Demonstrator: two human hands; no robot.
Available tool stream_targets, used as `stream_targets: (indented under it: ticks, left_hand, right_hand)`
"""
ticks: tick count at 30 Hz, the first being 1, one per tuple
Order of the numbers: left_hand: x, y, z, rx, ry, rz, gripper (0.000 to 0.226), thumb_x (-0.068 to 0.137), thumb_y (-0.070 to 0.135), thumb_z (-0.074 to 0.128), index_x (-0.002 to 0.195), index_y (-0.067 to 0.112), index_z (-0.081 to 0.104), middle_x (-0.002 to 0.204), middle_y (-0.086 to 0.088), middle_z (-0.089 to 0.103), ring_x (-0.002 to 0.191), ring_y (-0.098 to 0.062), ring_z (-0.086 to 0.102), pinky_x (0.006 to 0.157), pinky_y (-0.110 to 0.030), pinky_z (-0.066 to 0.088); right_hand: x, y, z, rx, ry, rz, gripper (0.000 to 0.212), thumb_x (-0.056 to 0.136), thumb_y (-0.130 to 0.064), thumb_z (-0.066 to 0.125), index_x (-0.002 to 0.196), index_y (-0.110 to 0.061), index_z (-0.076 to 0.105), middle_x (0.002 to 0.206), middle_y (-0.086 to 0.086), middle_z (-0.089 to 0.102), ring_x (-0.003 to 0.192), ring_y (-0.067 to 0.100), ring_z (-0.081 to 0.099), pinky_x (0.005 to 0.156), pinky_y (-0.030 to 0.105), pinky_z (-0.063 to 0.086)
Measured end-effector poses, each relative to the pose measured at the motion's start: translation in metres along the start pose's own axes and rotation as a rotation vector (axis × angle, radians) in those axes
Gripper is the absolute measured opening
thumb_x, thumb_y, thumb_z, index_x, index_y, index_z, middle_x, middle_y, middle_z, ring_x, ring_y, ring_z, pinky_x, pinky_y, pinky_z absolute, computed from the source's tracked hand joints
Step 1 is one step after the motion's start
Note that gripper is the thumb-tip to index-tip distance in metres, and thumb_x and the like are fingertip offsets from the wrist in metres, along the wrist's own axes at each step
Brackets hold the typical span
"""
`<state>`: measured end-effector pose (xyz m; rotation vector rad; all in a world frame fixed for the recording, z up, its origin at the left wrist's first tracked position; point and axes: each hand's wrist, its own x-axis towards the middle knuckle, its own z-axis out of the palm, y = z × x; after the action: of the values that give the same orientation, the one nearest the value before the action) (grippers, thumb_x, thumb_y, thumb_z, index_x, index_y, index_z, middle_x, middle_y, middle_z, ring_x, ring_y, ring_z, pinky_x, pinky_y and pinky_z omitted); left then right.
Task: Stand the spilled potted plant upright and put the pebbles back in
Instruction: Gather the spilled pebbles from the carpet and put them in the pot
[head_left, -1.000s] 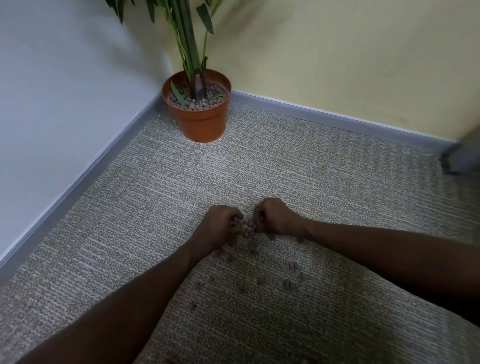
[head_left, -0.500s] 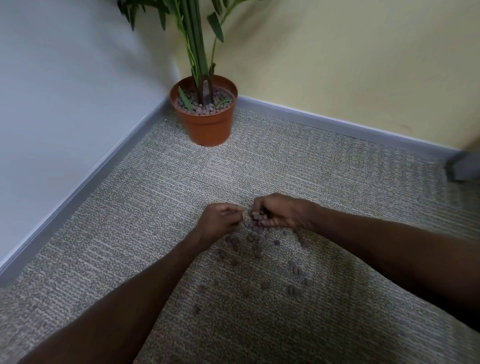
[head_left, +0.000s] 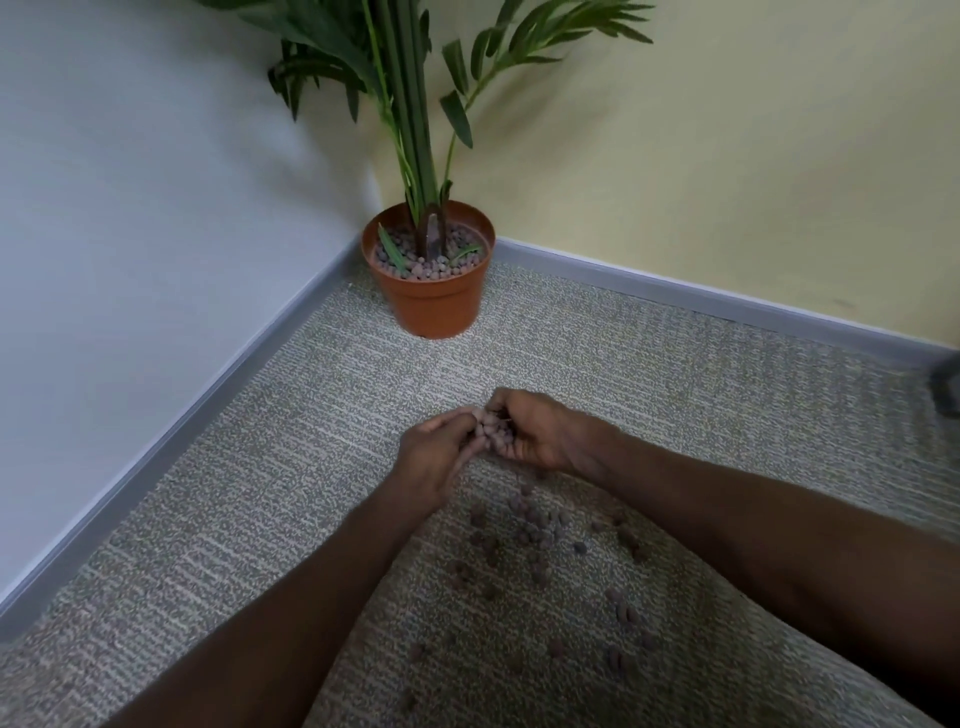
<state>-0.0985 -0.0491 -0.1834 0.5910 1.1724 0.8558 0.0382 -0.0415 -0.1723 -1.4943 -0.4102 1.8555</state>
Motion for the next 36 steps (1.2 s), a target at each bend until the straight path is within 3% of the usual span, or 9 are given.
stream_targets:
  ticks: [8,14,18,23,26,28,30,32,36]
  left_hand:
    - [0.038,0.140,0.025,-0.087,-0.097,0.025,0.013,0.088,0.006,0.066,0.096,-0.005,0.066,0.087,-0.018,0.074,0.074,-0.016,0.074,0.055,-0.016,0.056]
    - [0.058,0.208,0.055,0.084,0.002,0.237,0.021,0.098,0.008,0.050,0.082,0.008,0.065,0.059,-0.002,0.071,0.063,-0.015,0.070,0.072,-0.029,0.059]
    - [0.069,0.199,0.045,0.054,-0.003,0.243,0.024,0.101,0.015,0.044,0.095,0.003,0.064,0.101,-0.018,0.072,0.098,-0.031,0.070,0.086,-0.043,0.058]
    - [0.076,0.142,0.020,0.072,0.118,0.252,0.013,0.097,0.009,0.050,0.104,0.004,0.060,0.105,-0.017,0.068,0.092,-0.023,0.070,0.075,-0.027,0.060]
    - [0.065,0.106,0.007,0.189,0.139,0.197,0.010,0.093,0.004,0.055,0.085,0.005,0.061,0.090,-0.018,0.067,0.086,-0.027,0.066,0.084,-0.037,0.054]
    - [0.054,0.085,-0.002,0.341,0.058,0.195,0.013,0.089,0.000,0.055,0.078,0.004,0.060,0.081,-0.021,0.062,0.082,-0.030,0.057,0.081,-0.043,0.050]
    - [0.042,0.069,-0.007,0.439,-0.055,0.188,0.013,0.087,-0.004,0.056,0.076,0.002,0.060,0.082,-0.024,0.057,0.080,-0.031,0.052,0.075,-0.042,0.044]
    - [0.034,0.050,-0.008,0.538,-0.139,0.184,0.012,0.085,-0.003,0.060,0.076,0.004,0.062,0.085,-0.024,0.059,0.079,-0.029,0.053,0.073,-0.041,0.044]
    - [0.027,0.001,-0.009,1.056,-0.230,0.488,0.015,0.083,0.012,0.061,0.090,0.008,0.075,0.096,-0.009,0.074,0.085,-0.016,0.065,0.081,-0.024,0.048]
  right_hand:
    - [0.007,-0.126,0.043,0.222,-0.163,-0.224,0.012,0.096,-0.004,0.045,0.102,0.002,0.053,0.072,0.013,0.061,0.057,0.015,0.061,0.057,0.023,0.057]
    - [0.005,-0.190,0.089,0.058,0.038,-0.385,0.028,0.090,0.001,0.036,0.083,-0.002,0.063,0.069,0.010,0.054,0.049,0.013,0.050,0.045,0.026,0.048]
    - [0.009,-0.190,0.083,0.056,0.058,-0.372,0.038,0.083,0.014,0.023,0.082,-0.001,0.059,0.074,0.014,0.054,0.054,0.018,0.050,0.046,0.035,0.053]
    - [-0.002,-0.183,0.073,0.083,0.045,-0.453,0.028,0.083,0.020,0.038,0.080,0.007,0.062,0.092,0.029,0.062,0.089,0.036,0.062,0.095,0.055,0.051]
    - [-0.010,-0.182,0.068,0.048,0.067,-0.483,0.025,0.084,0.018,0.044,0.071,0.003,0.060,0.079,0.019,0.063,0.092,0.028,0.067,0.096,0.046,0.053]
    - [-0.011,-0.178,0.060,0.012,0.081,-0.512,0.023,0.084,0.017,0.048,0.069,0.002,0.058,0.073,0.015,0.060,0.086,0.022,0.067,0.080,0.037,0.057]
    - [-0.010,-0.167,0.046,-0.098,0.123,-0.514,0.021,0.088,0.014,0.045,0.074,0.004,0.057,0.069,0.014,0.057,0.062,0.017,0.058,0.052,0.027,0.050]
    - [-0.004,-0.147,0.023,-0.372,0.218,-0.488,0.017,0.091,0.006,0.049,0.081,0.004,0.062,0.069,0.015,0.061,0.049,0.017,0.056,0.043,0.025,0.048]
    - [0.007,-0.086,-0.035,-1.101,0.265,-0.426,0.020,0.089,-0.004,0.054,0.087,0.010,0.069,0.085,0.026,0.070,0.064,0.027,0.064,0.062,0.038,0.056]
